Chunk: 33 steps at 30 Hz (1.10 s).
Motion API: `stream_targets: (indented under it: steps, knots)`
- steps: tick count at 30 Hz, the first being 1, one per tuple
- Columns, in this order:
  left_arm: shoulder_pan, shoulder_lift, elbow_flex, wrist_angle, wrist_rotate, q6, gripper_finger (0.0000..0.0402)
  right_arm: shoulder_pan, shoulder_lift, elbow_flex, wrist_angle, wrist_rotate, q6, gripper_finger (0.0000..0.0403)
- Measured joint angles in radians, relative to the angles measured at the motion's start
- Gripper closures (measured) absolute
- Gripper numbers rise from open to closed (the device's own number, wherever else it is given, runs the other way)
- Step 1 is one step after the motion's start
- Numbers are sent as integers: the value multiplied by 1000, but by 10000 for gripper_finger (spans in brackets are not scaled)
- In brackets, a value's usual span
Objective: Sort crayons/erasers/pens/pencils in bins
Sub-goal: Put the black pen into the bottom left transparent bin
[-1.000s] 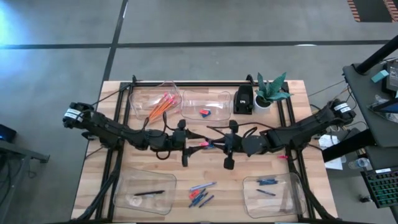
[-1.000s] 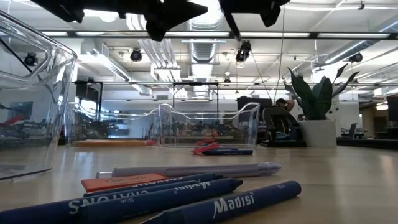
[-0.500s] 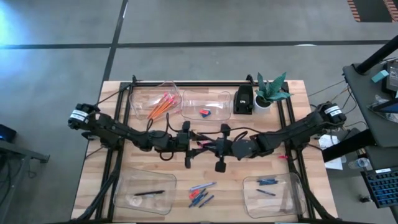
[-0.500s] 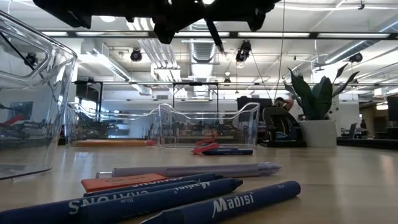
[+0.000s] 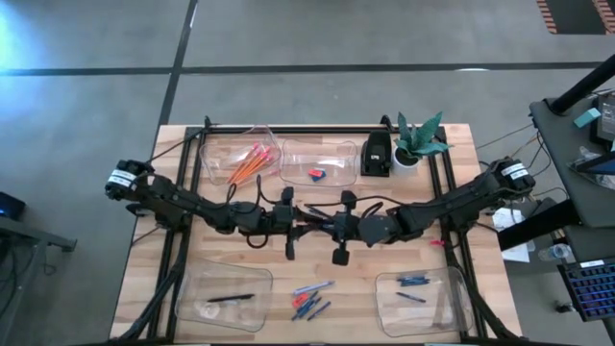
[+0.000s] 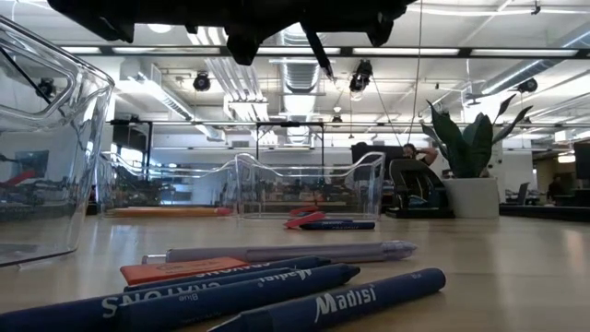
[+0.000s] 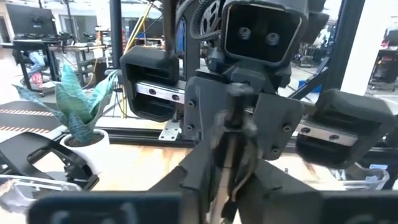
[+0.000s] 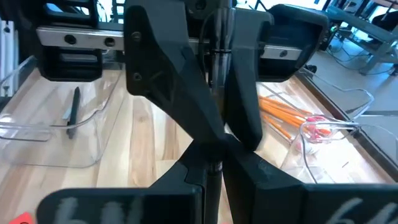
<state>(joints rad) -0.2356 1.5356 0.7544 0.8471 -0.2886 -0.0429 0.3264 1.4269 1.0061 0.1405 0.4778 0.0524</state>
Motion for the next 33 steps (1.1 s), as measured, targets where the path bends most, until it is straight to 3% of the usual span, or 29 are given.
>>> stream_targets:
  steps: [3,7,13,19,25,30,33]
  knots:
    - [0,0,-3,-1,-1,4,385,0,0,0,-3,-2,5,379]
    - [0,0,-4,-1,0,2,378,0,0,0,-6,-5,10,374]
    - [0,0,-6,-5,8,-4,379,0,-16,0,-68,-7,10,311]
    - [0,0,-8,-5,8,-4,386,2,-98,105,-462,-11,184,242]
    - [-1,0,1,-3,40,-13,385,10,-143,200,-880,-14,365,215]
    - [-25,-1,31,-64,181,-150,384,19,-155,174,-978,-7,486,215]
    - [-75,-1,70,-177,205,-203,384,23,-154,137,-979,-10,519,220]
